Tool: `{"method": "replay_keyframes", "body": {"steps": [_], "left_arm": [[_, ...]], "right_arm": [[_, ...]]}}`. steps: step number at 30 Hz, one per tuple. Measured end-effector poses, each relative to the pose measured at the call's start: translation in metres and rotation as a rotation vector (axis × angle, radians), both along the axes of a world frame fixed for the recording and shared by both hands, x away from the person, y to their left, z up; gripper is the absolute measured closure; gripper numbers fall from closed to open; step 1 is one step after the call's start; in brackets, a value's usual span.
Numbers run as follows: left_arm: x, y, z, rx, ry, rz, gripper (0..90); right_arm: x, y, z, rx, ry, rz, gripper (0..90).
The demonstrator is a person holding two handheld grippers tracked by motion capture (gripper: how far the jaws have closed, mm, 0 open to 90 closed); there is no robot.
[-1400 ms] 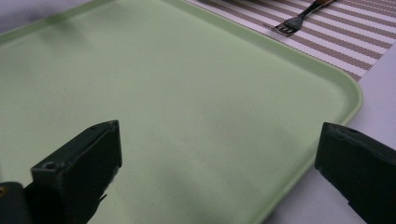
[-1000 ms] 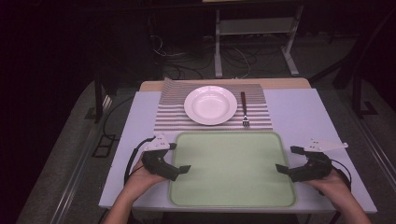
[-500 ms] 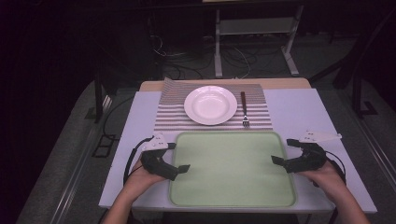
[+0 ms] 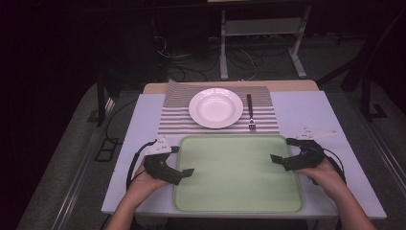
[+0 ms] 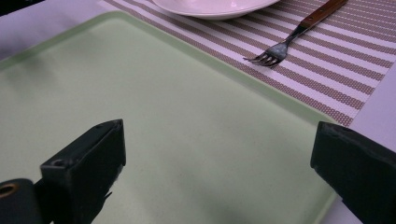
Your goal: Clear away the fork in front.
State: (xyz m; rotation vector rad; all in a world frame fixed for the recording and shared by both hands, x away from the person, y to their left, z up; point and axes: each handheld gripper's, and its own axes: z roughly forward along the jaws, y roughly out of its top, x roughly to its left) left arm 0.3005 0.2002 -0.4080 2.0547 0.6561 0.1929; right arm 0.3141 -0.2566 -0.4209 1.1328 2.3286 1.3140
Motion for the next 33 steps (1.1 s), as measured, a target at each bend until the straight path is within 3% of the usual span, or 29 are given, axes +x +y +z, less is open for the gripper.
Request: {"method": "replay_keyframes", "body": {"steps": [18, 33], "left_arm": [[-0.002, -0.004, -0.003, 0.016, 0.001, -0.007, 0.0], [-0.001, -0.002, -0.003, 0.006, 0.007, 0.007, 0.0]], "right_arm": [[0.023, 0.004, 0.002, 0.005, 0.015, -0.026, 3.4], [0.043, 0.009, 0.008, 0.011, 0.021, -0.039, 3.8]]}}
